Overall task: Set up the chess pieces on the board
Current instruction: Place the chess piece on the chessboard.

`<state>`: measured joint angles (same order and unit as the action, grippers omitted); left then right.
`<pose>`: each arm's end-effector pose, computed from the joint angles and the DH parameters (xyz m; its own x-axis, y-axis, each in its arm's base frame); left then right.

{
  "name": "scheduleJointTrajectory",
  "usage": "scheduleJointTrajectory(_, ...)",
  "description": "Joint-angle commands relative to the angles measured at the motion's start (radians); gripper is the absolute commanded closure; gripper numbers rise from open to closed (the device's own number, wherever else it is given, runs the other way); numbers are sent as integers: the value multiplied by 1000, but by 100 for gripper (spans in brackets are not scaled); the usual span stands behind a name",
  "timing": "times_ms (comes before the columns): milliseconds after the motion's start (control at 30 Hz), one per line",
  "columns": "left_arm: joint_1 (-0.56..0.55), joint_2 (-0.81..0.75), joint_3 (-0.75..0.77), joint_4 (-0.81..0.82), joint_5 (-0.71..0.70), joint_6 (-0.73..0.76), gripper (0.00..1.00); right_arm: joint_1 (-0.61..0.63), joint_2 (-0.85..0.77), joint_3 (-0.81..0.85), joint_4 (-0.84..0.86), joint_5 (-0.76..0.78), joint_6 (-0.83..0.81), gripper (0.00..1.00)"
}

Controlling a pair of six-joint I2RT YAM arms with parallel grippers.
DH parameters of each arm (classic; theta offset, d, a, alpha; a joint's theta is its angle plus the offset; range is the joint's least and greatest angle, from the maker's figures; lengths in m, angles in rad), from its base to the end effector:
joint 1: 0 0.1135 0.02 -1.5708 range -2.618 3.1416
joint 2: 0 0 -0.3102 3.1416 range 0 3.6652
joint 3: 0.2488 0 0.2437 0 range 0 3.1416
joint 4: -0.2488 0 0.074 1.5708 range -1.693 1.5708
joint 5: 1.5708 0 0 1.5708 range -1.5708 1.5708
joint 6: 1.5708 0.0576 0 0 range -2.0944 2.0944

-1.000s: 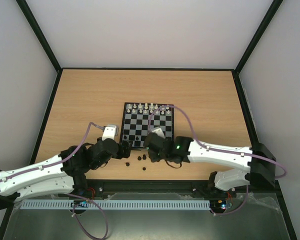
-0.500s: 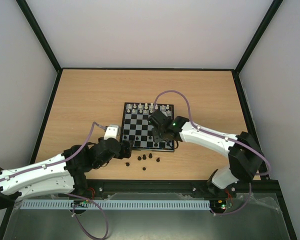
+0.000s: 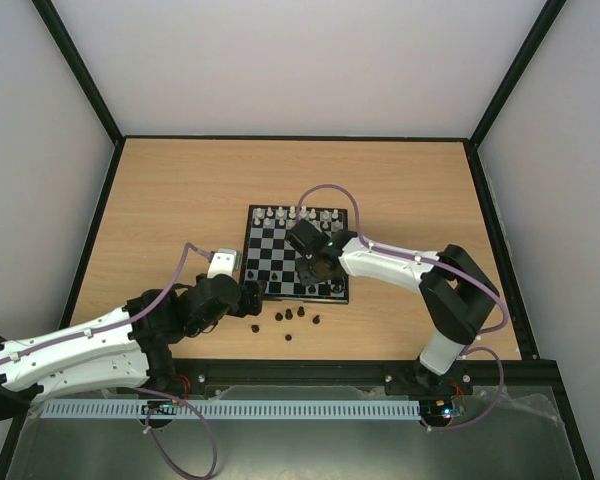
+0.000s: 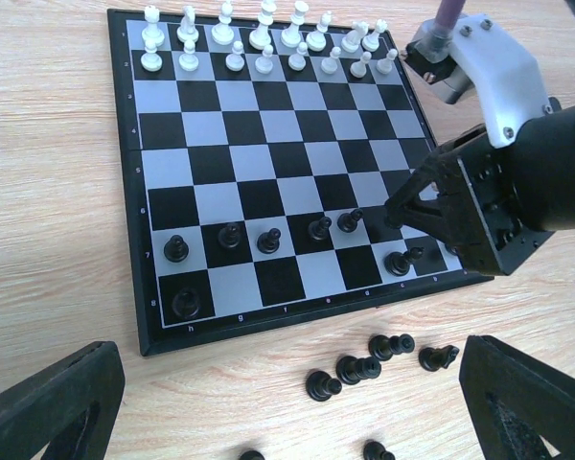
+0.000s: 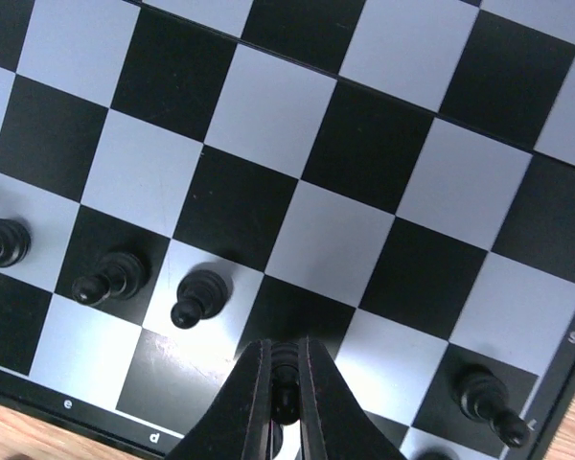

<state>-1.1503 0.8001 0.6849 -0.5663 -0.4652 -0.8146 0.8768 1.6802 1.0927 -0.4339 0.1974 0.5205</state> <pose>0.0819 -0.1199 0.2895 -0.6665 -0.1022 -0.7385 0.2752 0.8869 -0.3710 0.2337 0.2632 0.2296 -0.8155 -0.2177 -0.5362 -0.3258 0.9385 0.1146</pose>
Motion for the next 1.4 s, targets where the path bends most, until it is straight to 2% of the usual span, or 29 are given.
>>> scheduleJointTrajectory(0,9,-11,-16,14,2,12,1,-8,34,36,-2,-16,-21,96)
scheduleJointTrajectory(500,11,-18,-16,11,2,14,1,-32,71,35,5,-11,-28,92)
scheduleJointTrajectory(967,15,-12,-15,10,2,12,1,-32,30,40,-8,-17,-33,75)
scheduleJointTrajectory(1133,17,-18,-9,6,-2,8,1,-32,-100,12,-36,-1,-24,63)
scheduleJointTrajectory(1367,18,-52,0,1,-11,2,1,-12,-333,-87,-65,-64,-10,38)
